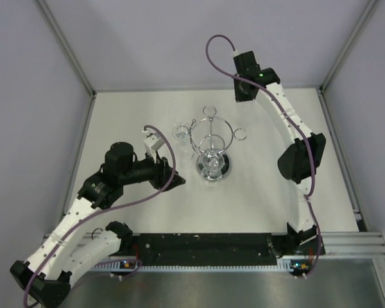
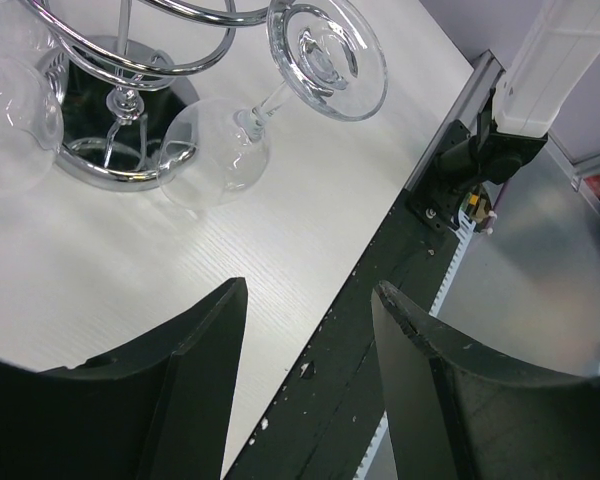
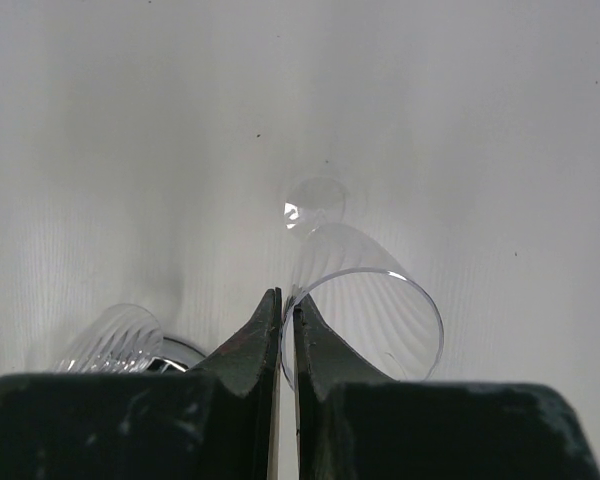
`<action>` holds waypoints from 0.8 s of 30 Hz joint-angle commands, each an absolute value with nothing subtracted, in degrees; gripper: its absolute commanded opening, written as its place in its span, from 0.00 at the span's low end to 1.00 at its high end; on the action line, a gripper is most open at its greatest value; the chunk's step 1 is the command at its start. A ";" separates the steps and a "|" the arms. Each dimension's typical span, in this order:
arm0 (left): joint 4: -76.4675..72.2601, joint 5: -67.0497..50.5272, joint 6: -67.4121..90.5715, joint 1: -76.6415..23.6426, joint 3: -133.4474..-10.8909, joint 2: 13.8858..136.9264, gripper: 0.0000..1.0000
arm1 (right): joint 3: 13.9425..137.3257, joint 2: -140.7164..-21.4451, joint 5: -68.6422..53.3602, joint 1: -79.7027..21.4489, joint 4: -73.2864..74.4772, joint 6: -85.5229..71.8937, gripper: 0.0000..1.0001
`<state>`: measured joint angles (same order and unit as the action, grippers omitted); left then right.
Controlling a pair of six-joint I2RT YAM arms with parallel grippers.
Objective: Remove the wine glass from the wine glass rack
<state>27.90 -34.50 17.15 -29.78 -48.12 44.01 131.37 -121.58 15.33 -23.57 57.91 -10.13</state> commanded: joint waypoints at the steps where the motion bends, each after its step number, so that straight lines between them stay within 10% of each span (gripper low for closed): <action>1: 26.10 -35.86 15.82 -29.62 -48.52 44.12 0.59 | 133.42 -121.11 13.89 -22.32 54.14 -12.13 0.00; 24: 26.63 -36.30 15.47 -29.71 -49.04 44.91 0.59 | 133.95 -124.72 9.67 -21.01 53.53 -13.45 0.14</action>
<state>28.18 -35.33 16.49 -29.78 -48.12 44.53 131.37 -124.03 10.22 -21.45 55.20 -13.17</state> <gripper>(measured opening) 0.589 0.123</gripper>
